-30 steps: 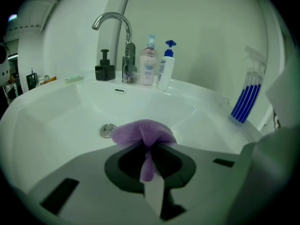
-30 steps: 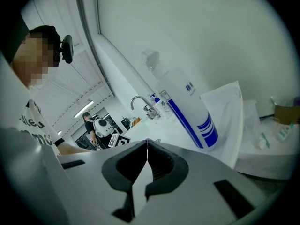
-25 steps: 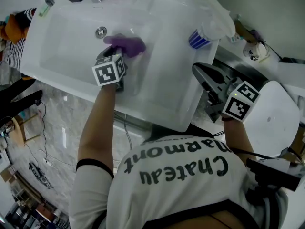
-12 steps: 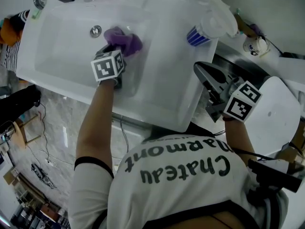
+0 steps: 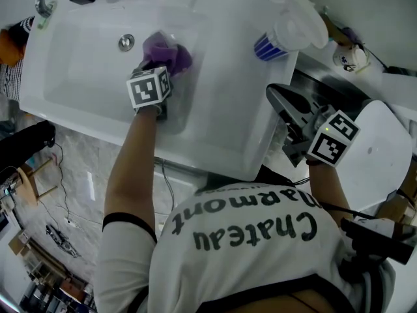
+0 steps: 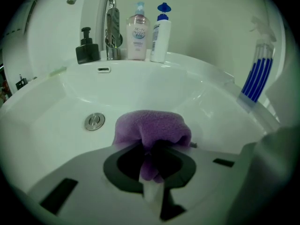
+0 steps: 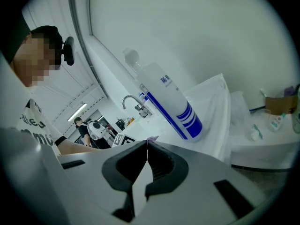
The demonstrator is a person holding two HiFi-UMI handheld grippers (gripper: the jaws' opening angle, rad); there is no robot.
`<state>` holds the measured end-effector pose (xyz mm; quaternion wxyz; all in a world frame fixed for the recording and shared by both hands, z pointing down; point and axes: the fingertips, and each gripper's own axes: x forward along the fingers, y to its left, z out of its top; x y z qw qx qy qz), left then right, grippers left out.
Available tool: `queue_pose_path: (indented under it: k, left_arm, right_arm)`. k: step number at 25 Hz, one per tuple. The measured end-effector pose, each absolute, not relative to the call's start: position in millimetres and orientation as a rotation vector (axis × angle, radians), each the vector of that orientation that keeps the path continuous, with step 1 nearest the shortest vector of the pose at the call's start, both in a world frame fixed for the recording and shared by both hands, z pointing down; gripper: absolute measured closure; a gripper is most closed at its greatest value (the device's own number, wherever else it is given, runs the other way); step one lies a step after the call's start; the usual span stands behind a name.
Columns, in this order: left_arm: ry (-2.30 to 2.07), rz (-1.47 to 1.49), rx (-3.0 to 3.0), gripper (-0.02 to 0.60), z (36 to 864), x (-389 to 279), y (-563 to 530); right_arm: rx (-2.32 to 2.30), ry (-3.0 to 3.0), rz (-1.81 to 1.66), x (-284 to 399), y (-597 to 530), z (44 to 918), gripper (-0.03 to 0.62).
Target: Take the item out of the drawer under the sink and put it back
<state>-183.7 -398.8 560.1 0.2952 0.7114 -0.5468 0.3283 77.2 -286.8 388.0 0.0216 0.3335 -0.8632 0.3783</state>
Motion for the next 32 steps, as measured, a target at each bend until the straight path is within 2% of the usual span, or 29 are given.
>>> queue_pose_path:
  k: [32]
  left_arm:
    - [-1.397,0.913,1.877,0.540,579.4,-176.0,-402.6]
  right_arm:
    - [1.003,-2.649,1.163,72.1,-283.7,397.6,0.582]
